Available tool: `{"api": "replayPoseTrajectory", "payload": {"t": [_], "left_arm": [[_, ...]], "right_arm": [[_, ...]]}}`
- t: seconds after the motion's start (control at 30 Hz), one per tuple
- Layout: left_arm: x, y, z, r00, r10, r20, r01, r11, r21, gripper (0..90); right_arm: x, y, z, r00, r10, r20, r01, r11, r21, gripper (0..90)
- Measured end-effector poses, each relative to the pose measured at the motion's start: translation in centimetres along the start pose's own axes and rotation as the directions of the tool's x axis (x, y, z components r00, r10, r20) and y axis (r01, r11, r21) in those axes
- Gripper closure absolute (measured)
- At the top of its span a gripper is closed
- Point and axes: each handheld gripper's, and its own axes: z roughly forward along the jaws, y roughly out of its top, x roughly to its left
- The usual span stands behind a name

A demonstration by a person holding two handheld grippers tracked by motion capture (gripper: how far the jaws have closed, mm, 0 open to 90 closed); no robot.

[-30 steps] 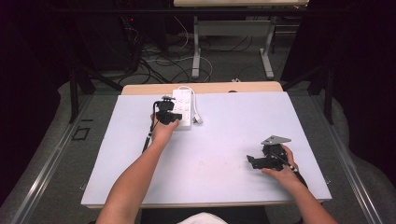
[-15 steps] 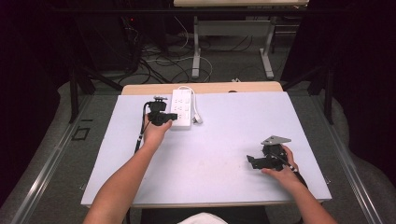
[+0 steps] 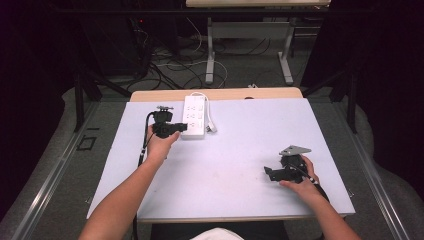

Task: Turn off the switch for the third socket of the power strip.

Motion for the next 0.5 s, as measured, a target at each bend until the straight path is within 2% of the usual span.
{"api": "replayPoseTrajectory", "payload": {"t": [0.1, 0.23, 0.5], "left_arm": [[0.1, -0.3, -0.4, 1.0000, 0.006, 0.002, -0.006, 1.0000, -0.006, 70.4], [0.2, -0.7, -1.2, 0.9999, 0.004, 0.015, -0.004, 0.9998, -0.018, 65.8], [0.1, -1.9, -2.1, 0.9996, 0.027, 0.011, -0.027, 0.9993, -0.027, 58.2]], "right_arm": [[0.0, 0.0, 0.0, 1.0000, -0.007, -0.001, 0.007, 1.000, -0.003, 10.7], [0.1, 0.0, 0.0, 0.9999, 0.012, 0.002, -0.012, 1.000, 0.003, 10.7], [0.1, 0.0, 0.1, 1.0000, -0.002, -0.005, 0.002, 1.000, 0.002, 10.7]]}}
